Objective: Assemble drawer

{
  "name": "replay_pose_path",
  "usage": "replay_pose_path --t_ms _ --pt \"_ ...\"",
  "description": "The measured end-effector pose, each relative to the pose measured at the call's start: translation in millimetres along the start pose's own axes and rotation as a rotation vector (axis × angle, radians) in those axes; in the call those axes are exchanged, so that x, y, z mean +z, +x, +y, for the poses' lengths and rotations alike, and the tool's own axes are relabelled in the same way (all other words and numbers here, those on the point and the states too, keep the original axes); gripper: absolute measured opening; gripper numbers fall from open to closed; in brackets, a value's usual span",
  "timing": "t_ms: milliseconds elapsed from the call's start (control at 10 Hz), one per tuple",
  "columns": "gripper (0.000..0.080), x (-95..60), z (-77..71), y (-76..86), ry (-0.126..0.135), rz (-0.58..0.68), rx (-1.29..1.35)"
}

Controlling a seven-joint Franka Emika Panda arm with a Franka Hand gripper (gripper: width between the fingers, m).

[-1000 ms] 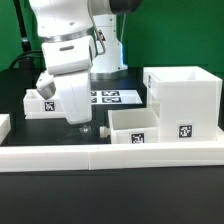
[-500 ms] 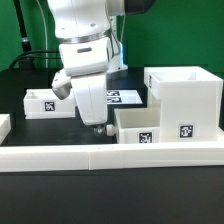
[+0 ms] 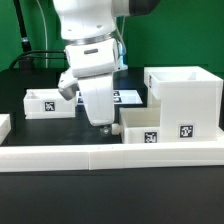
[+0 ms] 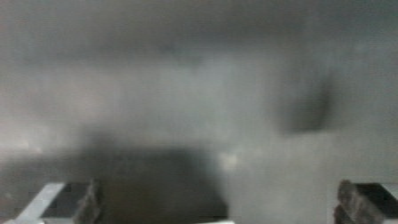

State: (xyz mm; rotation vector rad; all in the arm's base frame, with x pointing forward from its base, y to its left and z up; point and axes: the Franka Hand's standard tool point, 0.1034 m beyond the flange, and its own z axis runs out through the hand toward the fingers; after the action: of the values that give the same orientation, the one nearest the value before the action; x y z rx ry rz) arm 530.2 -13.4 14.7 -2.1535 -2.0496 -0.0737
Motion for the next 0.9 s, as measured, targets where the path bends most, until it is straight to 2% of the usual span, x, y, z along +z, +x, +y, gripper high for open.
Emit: replay_pose_path --t_ms 600,900 --pt "0.0649 5.3 -2.4 38.0 0.013 0.002 0.067" --pt "0.0649 6.9 -3.6 40.7 0.016 0.001 0.102"
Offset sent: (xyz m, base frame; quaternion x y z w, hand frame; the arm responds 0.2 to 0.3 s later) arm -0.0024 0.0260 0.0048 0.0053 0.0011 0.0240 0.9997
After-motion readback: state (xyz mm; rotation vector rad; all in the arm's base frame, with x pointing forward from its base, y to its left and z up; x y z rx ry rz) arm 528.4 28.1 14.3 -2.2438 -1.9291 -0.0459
